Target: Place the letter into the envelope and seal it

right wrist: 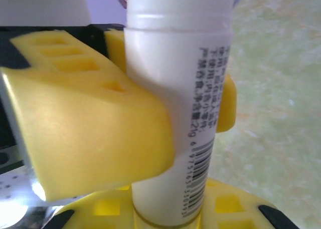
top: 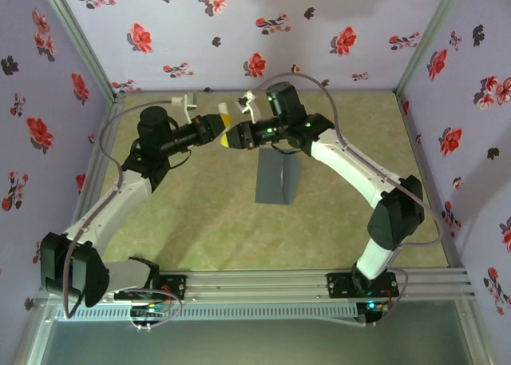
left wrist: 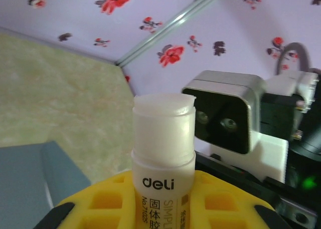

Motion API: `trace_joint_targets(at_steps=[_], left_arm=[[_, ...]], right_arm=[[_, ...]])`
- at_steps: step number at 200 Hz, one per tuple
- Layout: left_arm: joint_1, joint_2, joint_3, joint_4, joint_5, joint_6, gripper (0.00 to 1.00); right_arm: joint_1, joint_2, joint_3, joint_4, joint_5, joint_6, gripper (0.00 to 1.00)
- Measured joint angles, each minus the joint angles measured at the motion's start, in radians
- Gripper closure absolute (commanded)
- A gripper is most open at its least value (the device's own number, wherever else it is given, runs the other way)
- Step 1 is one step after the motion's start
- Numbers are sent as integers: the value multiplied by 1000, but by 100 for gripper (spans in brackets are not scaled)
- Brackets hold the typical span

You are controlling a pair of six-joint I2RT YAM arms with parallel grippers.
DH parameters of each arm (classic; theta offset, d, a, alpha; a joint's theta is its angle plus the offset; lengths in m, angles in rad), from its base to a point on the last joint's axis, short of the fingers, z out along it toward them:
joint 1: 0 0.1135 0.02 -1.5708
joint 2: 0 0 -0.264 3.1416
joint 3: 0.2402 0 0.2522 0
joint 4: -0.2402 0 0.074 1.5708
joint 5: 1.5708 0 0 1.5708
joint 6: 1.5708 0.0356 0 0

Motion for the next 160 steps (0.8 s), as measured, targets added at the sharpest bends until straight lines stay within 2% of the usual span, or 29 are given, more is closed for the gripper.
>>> trace_joint_targets(at_steps=[41,76,93,114,160], left_arm=[[0,23,-13,188,80,-101,100],[0,27,-13,277,105,-153,100],[0,30,-13,294,111,-158,100],[-2,35,-12,292,137,-156,100],[-10,41,-1,249,166,-119,100]], right_arm=[[-39,-45,-87,197,-139,120,79],[-56,-59,-121,325,-206,196,75],[-60,-61,-127,343,-216,206,72],[-60,-64,-130,349,-205,208,64],[-62,-83,-142,308,-165,162,57]])
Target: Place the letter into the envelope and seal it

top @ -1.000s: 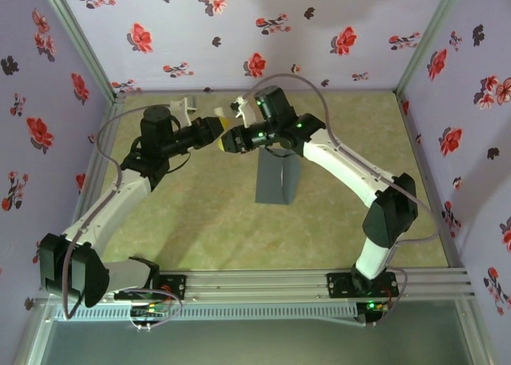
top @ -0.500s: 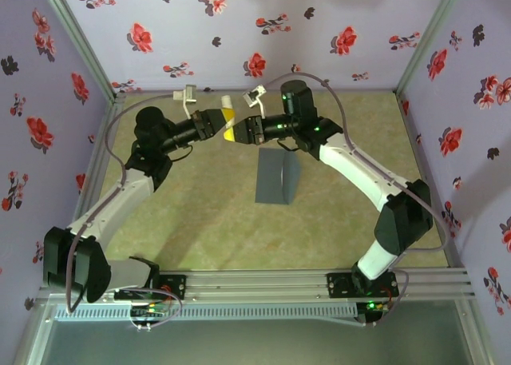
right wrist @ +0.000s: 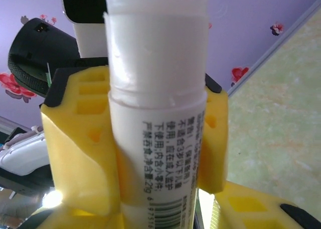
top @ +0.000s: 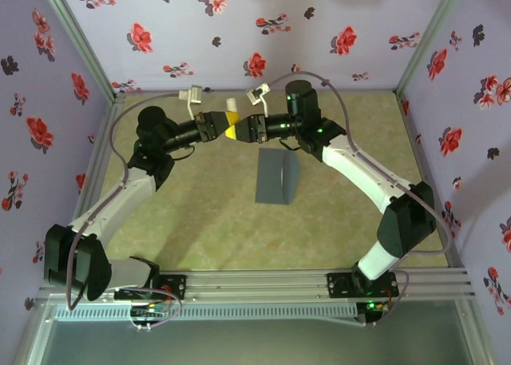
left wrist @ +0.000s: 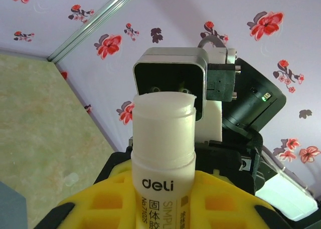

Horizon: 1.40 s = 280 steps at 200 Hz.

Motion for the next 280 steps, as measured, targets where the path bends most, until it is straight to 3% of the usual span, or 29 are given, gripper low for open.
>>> trace_joint_targets(at_steps=[62,163,228,280], left_arm=[[21,-11,-62,-74,-45,286,99],[-24,-83,-205,-63,-235,700,95],[-45,-103,-251,-53,-290,798,100],[-51,-102,-266,3,-351,734,100]], right_arm=[[-39,-107,-116,-129,61,-97,52],[-158,-158,-266,-21,159,-5,45],[-173,-123,-293,55,188,51,39],[-173,-109,-322,116,192,99,31]])
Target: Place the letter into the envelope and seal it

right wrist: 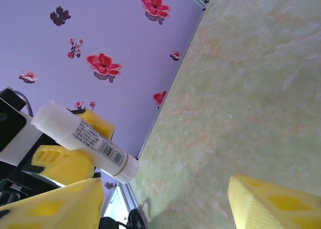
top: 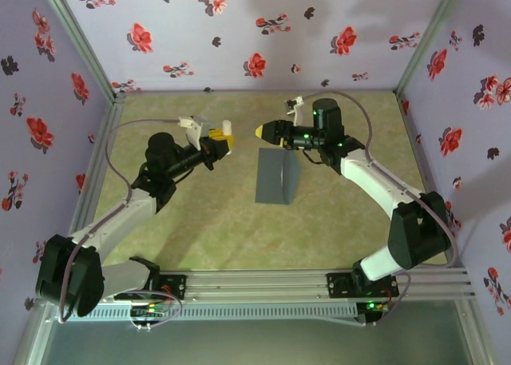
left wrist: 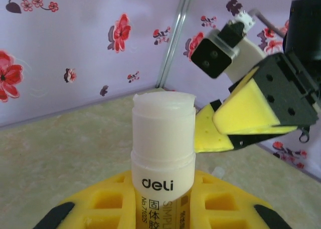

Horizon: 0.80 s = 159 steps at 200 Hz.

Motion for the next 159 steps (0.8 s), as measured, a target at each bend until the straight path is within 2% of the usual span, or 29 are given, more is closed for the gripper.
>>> trace_joint_targets(at_steps=[79,159], left_arm=[[-16,97,-63,332,-223,-513,100],[-60,170,-64,526,-347,-742,100]], right_arm=[[10,27,-66,200,9,139,28],[148,145,-35,395,45,237,27]])
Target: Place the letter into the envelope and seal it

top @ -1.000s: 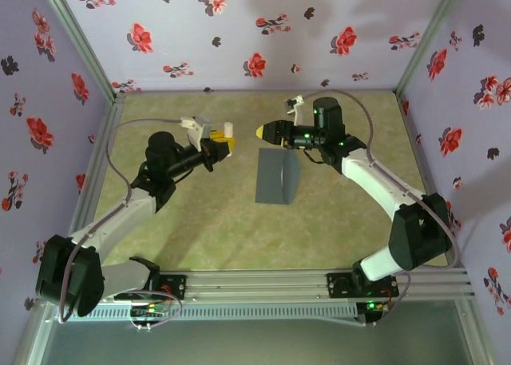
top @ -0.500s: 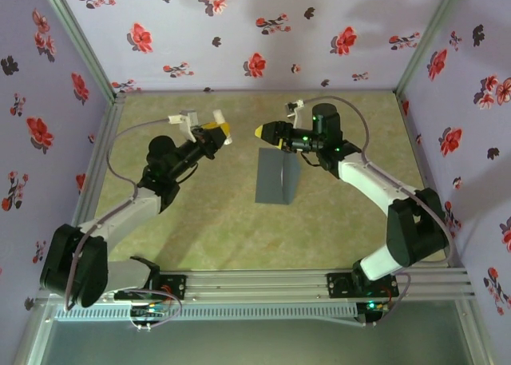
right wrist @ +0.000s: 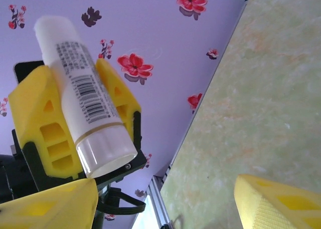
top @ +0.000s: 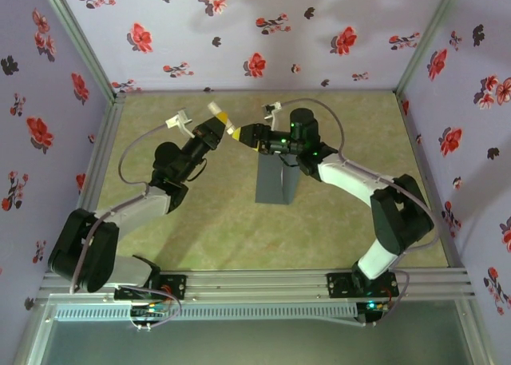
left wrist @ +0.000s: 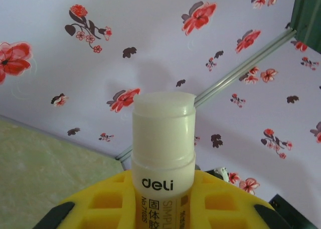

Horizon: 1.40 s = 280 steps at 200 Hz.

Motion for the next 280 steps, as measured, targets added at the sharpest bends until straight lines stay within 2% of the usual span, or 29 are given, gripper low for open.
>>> trace_joint_targets(at_steps=[106,184,280], left_arm=[[-15,22,0,71,-26,-75,100],[-21,44,0,108,-32,-110,100],[-21,57,11,124,-59,-137,100]], right_arm=[[6,36,55,162,22,78,27],[9,56,77,223,21,130,39],[9,58,68,293,21,178,40]])
